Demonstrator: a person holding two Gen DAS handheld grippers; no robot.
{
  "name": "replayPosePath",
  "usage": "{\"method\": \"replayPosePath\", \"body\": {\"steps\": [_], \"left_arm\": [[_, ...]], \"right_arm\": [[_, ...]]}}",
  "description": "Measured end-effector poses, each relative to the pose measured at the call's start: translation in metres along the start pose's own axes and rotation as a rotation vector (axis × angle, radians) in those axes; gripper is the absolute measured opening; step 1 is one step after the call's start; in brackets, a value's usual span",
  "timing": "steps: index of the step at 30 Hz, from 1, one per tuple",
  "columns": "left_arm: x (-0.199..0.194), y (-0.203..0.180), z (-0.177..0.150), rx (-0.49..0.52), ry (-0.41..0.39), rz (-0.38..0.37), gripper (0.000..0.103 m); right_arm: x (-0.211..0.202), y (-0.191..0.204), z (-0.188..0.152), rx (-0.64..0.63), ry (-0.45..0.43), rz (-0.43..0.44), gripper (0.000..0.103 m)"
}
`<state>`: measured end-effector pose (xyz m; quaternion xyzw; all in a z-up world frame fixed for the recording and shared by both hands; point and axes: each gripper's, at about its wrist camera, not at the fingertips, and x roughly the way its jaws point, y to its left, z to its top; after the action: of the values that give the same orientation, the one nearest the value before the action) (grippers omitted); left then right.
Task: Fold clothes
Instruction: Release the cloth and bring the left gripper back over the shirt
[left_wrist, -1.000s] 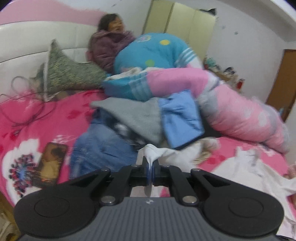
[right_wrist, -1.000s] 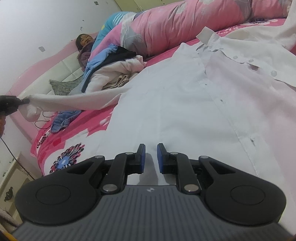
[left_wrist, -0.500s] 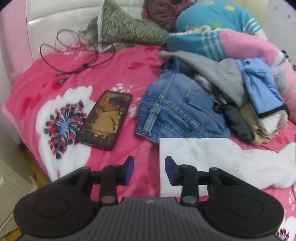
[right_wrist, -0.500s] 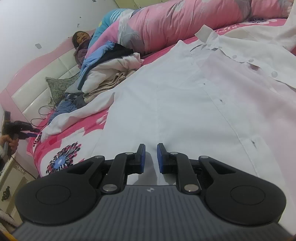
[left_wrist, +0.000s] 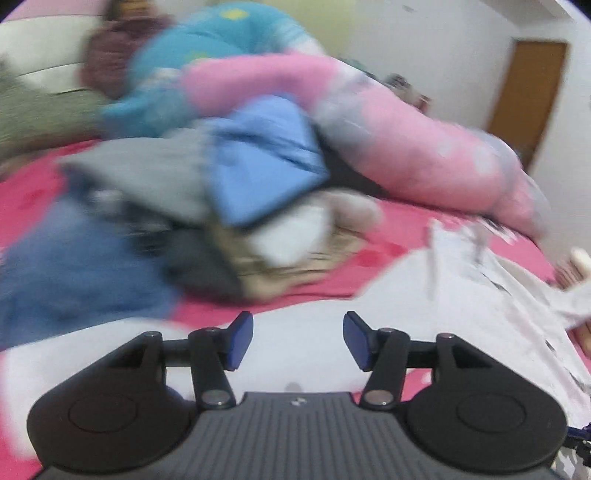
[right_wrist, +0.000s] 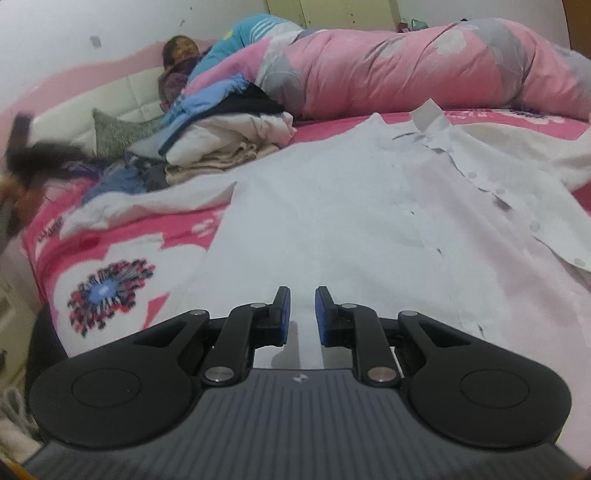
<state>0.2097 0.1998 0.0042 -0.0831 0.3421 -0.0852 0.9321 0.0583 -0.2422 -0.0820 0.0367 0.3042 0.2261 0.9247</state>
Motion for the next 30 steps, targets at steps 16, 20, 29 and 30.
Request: {"method": "replayPosePath", "body": {"steps": [16, 20, 29, 30], "left_arm": [[0.197, -0.078, 0.031, 0.211, 0.281, -0.011, 0.043], [0.194, -0.081, 0.025, 0.246, 0.219, 0.027, 0.022], [0.142, -0.097, 0.030, 0.304, -0.001, 0.108, 0.055], [0.129, -0.104, 0.030, 0.326, -0.036, 0.114, 0.055]], "right_arm": [[0.003, -0.005, -0.009, 0.026, 0.070, -0.054, 0.014], [0.003, -0.008, -0.007, 0.034, 0.067, -0.058, 0.014], [-0.012, -0.013, -0.016, 0.005, 0.104, -0.131, 0.012], [-0.020, -0.017, -0.018, 0.034, 0.090, -0.131, 0.012]]}}
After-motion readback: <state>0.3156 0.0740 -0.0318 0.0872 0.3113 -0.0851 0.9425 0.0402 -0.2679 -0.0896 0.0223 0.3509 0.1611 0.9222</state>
